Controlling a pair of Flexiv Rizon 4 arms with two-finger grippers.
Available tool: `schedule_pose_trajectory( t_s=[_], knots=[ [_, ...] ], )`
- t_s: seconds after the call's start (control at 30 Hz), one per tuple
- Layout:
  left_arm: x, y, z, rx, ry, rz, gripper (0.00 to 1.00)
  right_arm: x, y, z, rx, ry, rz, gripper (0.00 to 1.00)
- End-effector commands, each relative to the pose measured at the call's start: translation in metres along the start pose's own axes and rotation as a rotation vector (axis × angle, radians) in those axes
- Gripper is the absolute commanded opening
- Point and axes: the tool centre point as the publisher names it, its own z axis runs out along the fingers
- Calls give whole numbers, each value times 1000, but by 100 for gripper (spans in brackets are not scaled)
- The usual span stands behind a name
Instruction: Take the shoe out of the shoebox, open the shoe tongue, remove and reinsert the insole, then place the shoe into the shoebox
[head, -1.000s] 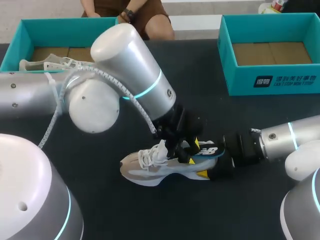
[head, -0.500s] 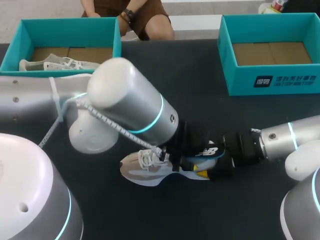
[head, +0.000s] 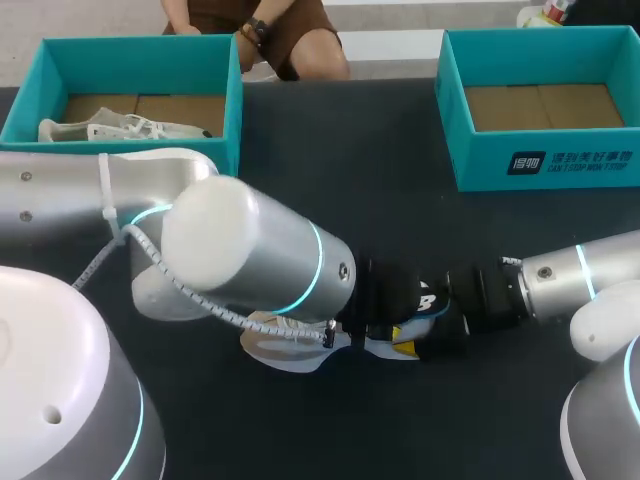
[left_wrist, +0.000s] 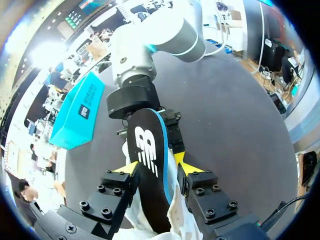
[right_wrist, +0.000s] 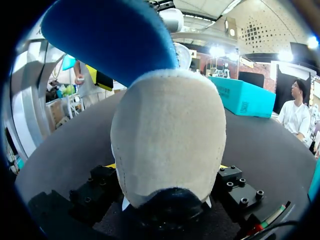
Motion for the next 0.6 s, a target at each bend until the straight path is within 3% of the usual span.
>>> schedule_pose_trajectory(
  t_s=[0.03, 0.6],
  knots=[
    [5, 1, -5, -7, -76, -5, 52, 0, -2, 3, 6, -1, 0, 0],
    [1, -1, 11, -25, -155, -21, 48, 0, -2, 3, 6, -1, 0, 0]
  ],
)
